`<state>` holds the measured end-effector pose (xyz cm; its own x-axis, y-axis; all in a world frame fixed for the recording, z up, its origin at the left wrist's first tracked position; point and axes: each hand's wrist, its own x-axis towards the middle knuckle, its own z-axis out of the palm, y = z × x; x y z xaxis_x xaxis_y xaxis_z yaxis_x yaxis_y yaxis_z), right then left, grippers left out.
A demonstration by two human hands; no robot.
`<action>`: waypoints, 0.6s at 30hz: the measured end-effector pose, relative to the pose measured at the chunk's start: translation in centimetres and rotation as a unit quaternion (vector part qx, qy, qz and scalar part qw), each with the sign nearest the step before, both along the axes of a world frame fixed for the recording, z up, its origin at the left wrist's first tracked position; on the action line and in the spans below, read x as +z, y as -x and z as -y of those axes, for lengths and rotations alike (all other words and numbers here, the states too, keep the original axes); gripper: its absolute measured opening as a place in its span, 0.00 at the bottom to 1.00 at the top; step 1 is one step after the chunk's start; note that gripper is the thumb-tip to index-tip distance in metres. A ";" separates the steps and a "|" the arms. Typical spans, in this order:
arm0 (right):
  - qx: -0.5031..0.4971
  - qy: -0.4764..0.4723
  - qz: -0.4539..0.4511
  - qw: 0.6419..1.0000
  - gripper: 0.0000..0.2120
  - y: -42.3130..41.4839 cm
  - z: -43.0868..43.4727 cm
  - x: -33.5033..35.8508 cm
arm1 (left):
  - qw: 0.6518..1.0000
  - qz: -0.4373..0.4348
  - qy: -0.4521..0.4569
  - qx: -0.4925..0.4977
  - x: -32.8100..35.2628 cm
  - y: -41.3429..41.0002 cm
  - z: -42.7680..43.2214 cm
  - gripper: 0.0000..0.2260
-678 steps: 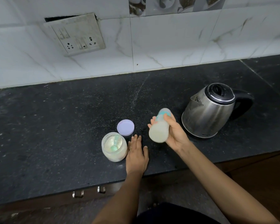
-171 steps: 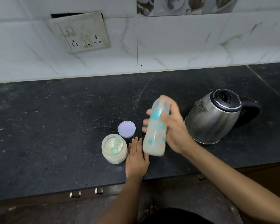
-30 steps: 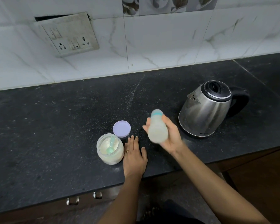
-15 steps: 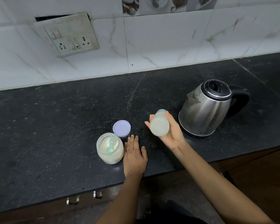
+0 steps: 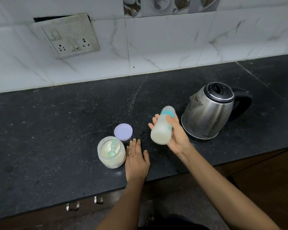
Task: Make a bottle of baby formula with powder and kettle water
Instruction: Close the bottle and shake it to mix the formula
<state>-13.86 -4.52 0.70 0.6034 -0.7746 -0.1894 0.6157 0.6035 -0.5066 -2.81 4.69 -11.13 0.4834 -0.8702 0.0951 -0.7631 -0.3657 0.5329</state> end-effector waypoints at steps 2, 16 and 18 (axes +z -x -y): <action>0.009 -0.021 0.034 0.999 0.47 -0.1 0.2 -0.2 | 1.000 -0.005 -0.006 -0.006 0.0 -0.1 -0.1 0.24; 0.052 0.029 0.034 0.998 0.49 -0.7 0.5 0.9 | 1.000 -0.009 0.006 -0.005 0.0 -0.1 -0.1 0.24; 0.037 -0.016 0.044 0.998 0.50 -0.8 0.7 0.6 | 1.000 -0.011 0.005 -0.011 0.1 -0.2 -0.1 0.23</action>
